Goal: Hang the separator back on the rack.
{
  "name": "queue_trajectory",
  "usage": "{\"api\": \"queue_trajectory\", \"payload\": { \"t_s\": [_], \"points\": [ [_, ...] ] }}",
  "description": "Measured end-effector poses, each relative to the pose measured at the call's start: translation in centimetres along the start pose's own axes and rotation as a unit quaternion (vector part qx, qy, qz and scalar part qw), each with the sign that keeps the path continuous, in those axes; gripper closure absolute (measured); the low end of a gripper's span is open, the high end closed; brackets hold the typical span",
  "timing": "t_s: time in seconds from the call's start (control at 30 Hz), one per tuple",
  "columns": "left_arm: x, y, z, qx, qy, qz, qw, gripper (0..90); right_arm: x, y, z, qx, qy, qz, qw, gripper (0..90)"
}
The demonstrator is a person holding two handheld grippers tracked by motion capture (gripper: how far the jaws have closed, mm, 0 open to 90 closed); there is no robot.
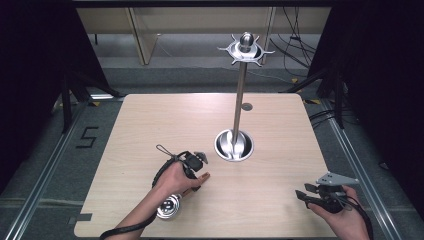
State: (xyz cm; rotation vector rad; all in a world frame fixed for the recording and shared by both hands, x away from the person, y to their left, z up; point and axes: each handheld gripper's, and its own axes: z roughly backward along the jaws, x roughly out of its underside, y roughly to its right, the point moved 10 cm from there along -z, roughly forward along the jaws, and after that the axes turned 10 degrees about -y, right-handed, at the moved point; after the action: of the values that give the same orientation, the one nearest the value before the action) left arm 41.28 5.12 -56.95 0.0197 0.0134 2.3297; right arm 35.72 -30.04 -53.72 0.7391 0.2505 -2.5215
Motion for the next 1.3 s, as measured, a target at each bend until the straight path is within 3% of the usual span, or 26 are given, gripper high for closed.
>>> {"api": "queue_trajectory", "payload": {
  "t_s": [0.17, 0.27, 0.3, 0.37, 0.47, 0.5, 0.53, 0.67, 0.83, 0.87, 0.9, 0.97, 1.0, 1.07, 1.1, 1.13, 1.17, 1.2, 1.27, 1.3],
  "points": [
    [0.1, -0.3, -0.3, -0.024, -0.022, -0.006, 0.9995, 58.9, 0.1, 0.0, 0.1, -0.002, -0.007, -0.007, 1.0000, 54.6],
    [0.0, -0.2, -0.4, -0.034, -0.026, -0.010, 0.9990, 61.3, 0.0, 0.2, 0.0, 0.002, 0.001, 0.012, 0.9999, 54.6],
    [0.1, -0.3, -0.4, -0.039, -0.034, -0.017, 0.9985, 62.7, 0.2, -0.1, 0.0, 0.000, -0.005, -0.004, 1.0000, 54.5],
    [0.2, -0.4, -0.5, -0.044, -0.040, -0.026, 0.9979, 63.0, 0.1, -0.3, 0.0, -0.007, -0.008, -0.010, 0.9999, 54.4],
    [0.1, -0.3, -0.6, -0.041, -0.038, -0.019, 0.9983, 65.1, 0.3, -0.5, 0.0, -0.012, -0.013, -0.021, 0.9996, 54.4],
    [0.1, -0.3, -0.6, -0.043, -0.038, -0.018, 0.9982, 65.7, 0.3, -0.4, 0.0, -0.011, -0.013, -0.017, 0.9997, 54.3],
    [0.2, -0.3, -0.6, -0.044, -0.041, -0.016, 0.9981, 65.9, 0.2, 0.1, -0.2, -0.002, -0.006, 0.008, 0.9999, 54.3],
    [0.5, -0.3, -0.5, -0.042, -0.053, -0.019, 0.9975, 66.7, 0.3, 0.0, 0.0, -0.001, -0.013, -0.008, 0.9999, 54.1],
    [0.9, -0.6, -0.3, -0.021, -0.021, -0.007, 0.9995, 67.2, 0.4, 0.2, -0.1, 0.003, -0.015, 0.002, 0.9999, 54.1],
    [0.9, -0.3, -0.2, 0.003, 0.000, 0.003, 1.0000, 67.2, 0.4, 0.2, -0.1, 0.004, -0.015, 0.003, 0.9999, 54.1],
    [1.0, -0.3, 0.0, 0.005, 0.010, 0.007, 0.9999, 67.2, 0.5, -0.2, -0.2, -0.001, -0.016, -0.020, 0.9997, 54.1],
    [1.2, -0.4, 0.6, 0.012, 0.036, 0.014, 0.9992, 67.3, 0.3, -0.1, -0.1, -0.002, -0.013, -0.003, 0.9999, 54.1],
    [1.4, -0.5, 1.0, 0.015, 0.056, 0.019, 0.9981, 67.3, 0.3, 0.0, -0.2, -0.003, -0.009, 0.004, 1.0000, 54.1],
    [2.1, -0.8, 2.0, 0.027, 0.089, 0.033, 0.9951, 67.3, 0.4, -0.2, 0.0, -0.006, -0.016, -0.010, 0.9998, 54.1],
    [2.1, -0.8, 2.0, 0.027, 0.089, 0.033, 0.9951, 67.3, 0.4, -0.2, 0.0, -0.006, -0.016, -0.010, 0.9998, 54.1],
    [2.3, -1.0, 2.3, 0.029, 0.104, 0.032, 0.9936, 67.3, 0.2, -0.1, -0.1, -0.004, -0.007, -0.012, 0.9999, 54.1],
    [2.4, -1.0, 2.7, 0.029, 0.125, 0.044, 0.9907, 67.3, 0.2, -0.1, -0.1, -0.004, -0.007, -0.012, 0.9999, 54.1],
    [2.7, -1.2, 3.2, 0.030, 0.141, 0.047, 0.9885, 67.3, 0.0, 0.2, -0.1, 0.003, 0.003, 0.008, 1.0000, 54.0],
    [3.0, -1.4, 3.8, 0.028, 0.164, 0.048, 0.9849, 67.3, 0.1, 0.2, 0.0, 0.006, -0.001, 0.005, 1.0000, 54.1],
    [3.2, -1.5, 4.1, 0.026, 0.178, 0.050, 0.9824, 67.4, 0.1, 0.0, 0.0, 0.001, -0.001, -0.008, 1.0000, 54.0]
  ]
}}
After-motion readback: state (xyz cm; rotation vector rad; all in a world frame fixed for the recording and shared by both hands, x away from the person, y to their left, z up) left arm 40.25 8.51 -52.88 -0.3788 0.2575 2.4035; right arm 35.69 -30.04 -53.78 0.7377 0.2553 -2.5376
